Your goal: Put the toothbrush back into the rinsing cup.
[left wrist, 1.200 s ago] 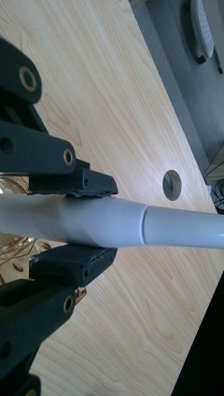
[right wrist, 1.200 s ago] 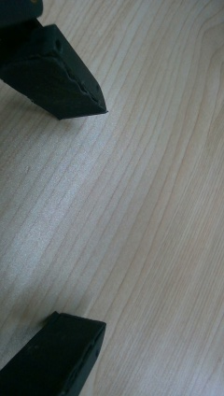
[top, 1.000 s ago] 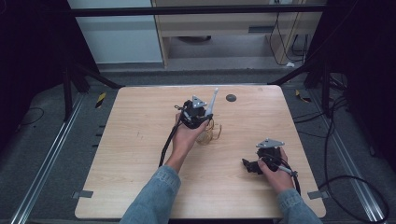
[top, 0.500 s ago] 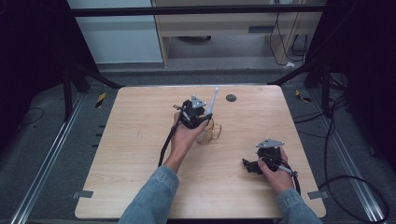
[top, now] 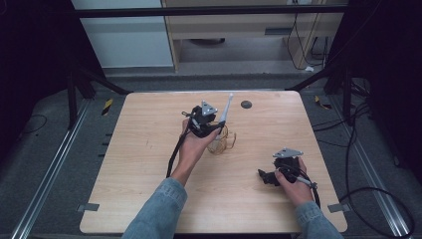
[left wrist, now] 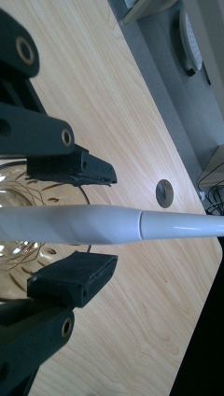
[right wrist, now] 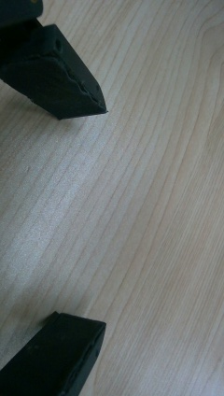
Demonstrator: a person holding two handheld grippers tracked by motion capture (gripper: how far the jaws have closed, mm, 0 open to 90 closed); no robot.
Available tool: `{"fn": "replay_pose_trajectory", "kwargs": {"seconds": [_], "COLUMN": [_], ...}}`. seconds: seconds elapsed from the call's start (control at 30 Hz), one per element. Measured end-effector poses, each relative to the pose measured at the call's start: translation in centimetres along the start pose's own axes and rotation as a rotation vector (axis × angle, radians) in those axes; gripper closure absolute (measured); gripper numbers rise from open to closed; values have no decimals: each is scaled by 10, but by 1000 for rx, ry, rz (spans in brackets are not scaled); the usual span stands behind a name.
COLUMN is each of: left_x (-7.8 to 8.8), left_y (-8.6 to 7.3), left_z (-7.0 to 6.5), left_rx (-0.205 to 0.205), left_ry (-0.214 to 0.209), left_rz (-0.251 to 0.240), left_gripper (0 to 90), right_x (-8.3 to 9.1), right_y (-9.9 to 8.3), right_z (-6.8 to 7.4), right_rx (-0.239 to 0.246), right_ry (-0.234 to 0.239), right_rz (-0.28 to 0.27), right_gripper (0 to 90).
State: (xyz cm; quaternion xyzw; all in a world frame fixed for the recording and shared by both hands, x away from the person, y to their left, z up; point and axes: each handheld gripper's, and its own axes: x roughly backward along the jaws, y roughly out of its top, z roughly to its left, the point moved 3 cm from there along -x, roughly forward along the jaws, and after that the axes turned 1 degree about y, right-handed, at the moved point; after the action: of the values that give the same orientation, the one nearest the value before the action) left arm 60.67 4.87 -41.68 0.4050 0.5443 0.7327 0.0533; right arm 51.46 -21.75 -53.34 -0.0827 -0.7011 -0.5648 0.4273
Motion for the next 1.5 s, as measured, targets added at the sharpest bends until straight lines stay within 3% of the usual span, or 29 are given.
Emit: {"fn": "replay_pose_trajectory", "kwargs": {"seconds": [0.2, 0.37, 0.57, 0.9, 1.5], "left_x": [6, 12, 17, 23, 45], "left_y": [1, 3, 3, 4, 3], "left_z": [-2, -5, -13, -21, -23], "left_rx": [-4, -16, -33, -59, -85], "left_ry": [3, 6, -23, -28, -52], "left_rz": [-2, -2, 4, 5, 6], "left_gripper": [469, 348, 238, 90, 59], "right_x": [0, 0, 0, 0, 0], "right_y": [0, 0, 0, 0, 0], "right_z": [0, 0, 0, 0, 0], "right_rx": [-1, 0, 0, 0, 0], "right_ry": [0, 0, 0, 0, 0], "right_rz": [0, 0, 0, 0, 0], "right_gripper": [3, 3, 3, 3, 3]}}
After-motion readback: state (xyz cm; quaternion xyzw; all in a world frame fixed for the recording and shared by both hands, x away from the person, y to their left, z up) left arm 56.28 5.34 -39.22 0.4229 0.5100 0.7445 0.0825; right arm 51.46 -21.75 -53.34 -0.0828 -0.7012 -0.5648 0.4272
